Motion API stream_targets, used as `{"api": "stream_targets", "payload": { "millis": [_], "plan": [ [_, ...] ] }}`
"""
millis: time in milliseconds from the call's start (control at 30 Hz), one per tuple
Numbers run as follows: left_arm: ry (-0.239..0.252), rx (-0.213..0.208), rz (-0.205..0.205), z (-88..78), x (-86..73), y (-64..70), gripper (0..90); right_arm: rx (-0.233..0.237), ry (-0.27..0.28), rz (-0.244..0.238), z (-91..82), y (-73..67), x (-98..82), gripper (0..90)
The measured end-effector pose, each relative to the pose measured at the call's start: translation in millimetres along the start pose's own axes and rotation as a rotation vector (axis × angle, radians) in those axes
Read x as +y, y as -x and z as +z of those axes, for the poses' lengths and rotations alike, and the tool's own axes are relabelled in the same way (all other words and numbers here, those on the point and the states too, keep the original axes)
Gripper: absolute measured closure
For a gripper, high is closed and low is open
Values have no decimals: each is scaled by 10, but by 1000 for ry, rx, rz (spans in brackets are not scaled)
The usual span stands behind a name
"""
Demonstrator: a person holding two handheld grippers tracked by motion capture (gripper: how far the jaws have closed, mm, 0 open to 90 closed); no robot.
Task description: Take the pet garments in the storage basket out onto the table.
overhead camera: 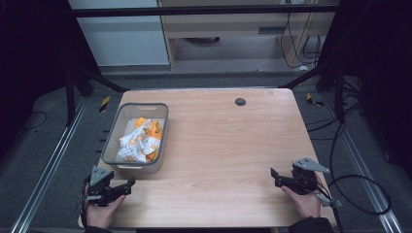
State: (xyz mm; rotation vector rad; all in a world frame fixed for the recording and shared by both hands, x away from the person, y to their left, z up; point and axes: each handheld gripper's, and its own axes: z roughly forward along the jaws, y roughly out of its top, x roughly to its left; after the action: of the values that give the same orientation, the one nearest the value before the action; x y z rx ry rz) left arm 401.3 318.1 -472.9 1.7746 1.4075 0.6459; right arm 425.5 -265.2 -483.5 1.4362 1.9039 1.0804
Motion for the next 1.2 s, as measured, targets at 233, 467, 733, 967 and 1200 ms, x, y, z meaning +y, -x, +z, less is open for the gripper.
{"api": "stream_targets", "payload": {
  "millis": [233,467,733,967,1200],
  "plan": [
    [30,-4,-11,-75,18,0,165,-3,-13,-3,7,4,-4,116],
    [31,-17,-34,-120,40,-22,171,-19,-1,4,-7,16,1,115],
    [56,-5,-19,-182,76,-15,173,-25,-3,-7,-7,18,-5,113],
    [65,-10,-23,-214,118,-14,173,-23,0,-10,-7,15,-3,111],
    [93,-18,-27,-279,176,-2,172,-21,2,-13,-6,9,-2,110]
  ]
}}
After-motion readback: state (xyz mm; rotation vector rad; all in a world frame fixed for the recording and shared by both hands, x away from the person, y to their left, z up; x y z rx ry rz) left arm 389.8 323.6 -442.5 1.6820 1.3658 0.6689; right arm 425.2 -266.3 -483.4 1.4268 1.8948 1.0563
